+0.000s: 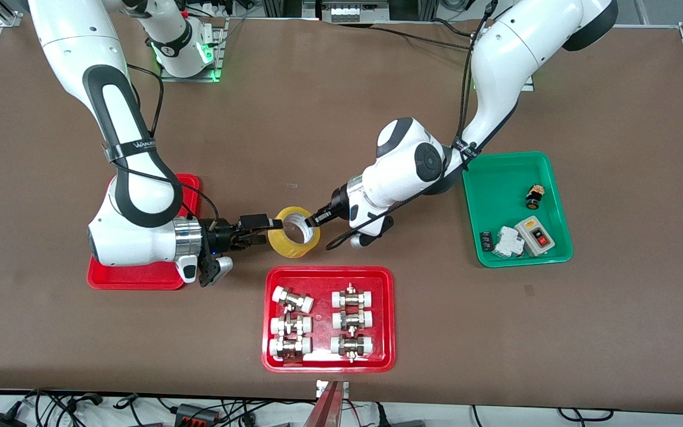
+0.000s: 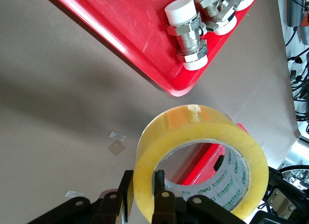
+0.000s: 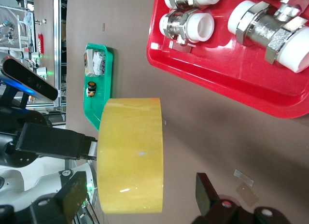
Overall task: Left arm passes tape to right arm into tray
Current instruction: 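Close the right gripper on the tape roll held by the left gripper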
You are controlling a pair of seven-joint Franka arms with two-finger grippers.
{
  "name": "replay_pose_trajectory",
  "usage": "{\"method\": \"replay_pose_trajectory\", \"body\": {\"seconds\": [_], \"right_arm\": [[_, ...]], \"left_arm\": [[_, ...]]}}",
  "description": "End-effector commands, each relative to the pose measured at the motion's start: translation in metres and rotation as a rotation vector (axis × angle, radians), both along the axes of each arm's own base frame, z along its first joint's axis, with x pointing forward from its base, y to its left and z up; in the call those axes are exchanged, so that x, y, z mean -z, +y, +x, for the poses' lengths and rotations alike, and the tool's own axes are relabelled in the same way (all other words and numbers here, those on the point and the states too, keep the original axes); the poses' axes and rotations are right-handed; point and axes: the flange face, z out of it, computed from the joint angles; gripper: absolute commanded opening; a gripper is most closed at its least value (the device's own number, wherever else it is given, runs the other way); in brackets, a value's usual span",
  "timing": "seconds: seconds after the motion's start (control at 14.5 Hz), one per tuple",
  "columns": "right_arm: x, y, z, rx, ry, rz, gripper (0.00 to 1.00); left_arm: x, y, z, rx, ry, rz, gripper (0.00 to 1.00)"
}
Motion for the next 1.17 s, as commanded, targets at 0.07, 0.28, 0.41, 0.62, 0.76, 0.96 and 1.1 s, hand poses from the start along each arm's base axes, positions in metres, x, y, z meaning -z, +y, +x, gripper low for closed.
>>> {"method": "replay_pose_trajectory", "body": {"seconds": [0.07,0.28,0.41,0.62,0.76,0.96,1.1], "right_arm": [[0.0013,0.0040,0.0048,-0.008,-0.037,0.025,0.89],[0.0016,0.0070,0.0045,-0.004,-0.041,0.027,0.71],[0.0016,0.0071,0.0043,-0.004,-0.039,0.028,0.51],[0.0016,0.0071,0.0043,0.000,-0.034,0.027,0.30],[0.0016,0.0082,0.0039,0.000,-0.031,0.026,0.27],[0.0016,0.0114,0.0026,-0.008,-0.034,0.028,0.24],[0.0006,0.0117,0.0021,-0.015,-0.036,0.029,0.24]], "left_arm": [[-0.0069,-0.0056,0.0061,-0.012,-0.016,-0.023,0.03],[-0.0080,-0.0056,0.0062,-0.011,-0.019,-0.023,0.03],[-0.0080,-0.0056,0.0062,-0.011,-0.019,-0.023,0.03],[-0.0084,-0.0053,0.0064,-0.011,-0.019,-0.024,0.04],[-0.0084,-0.0053,0.0064,-0.011,-0.019,-0.024,0.04],[-0.0091,-0.0047,0.0069,-0.012,-0.020,-0.023,0.04],[-0.0080,-0.0047,0.0069,-0.012,-0.019,-0.023,0.04]]}}
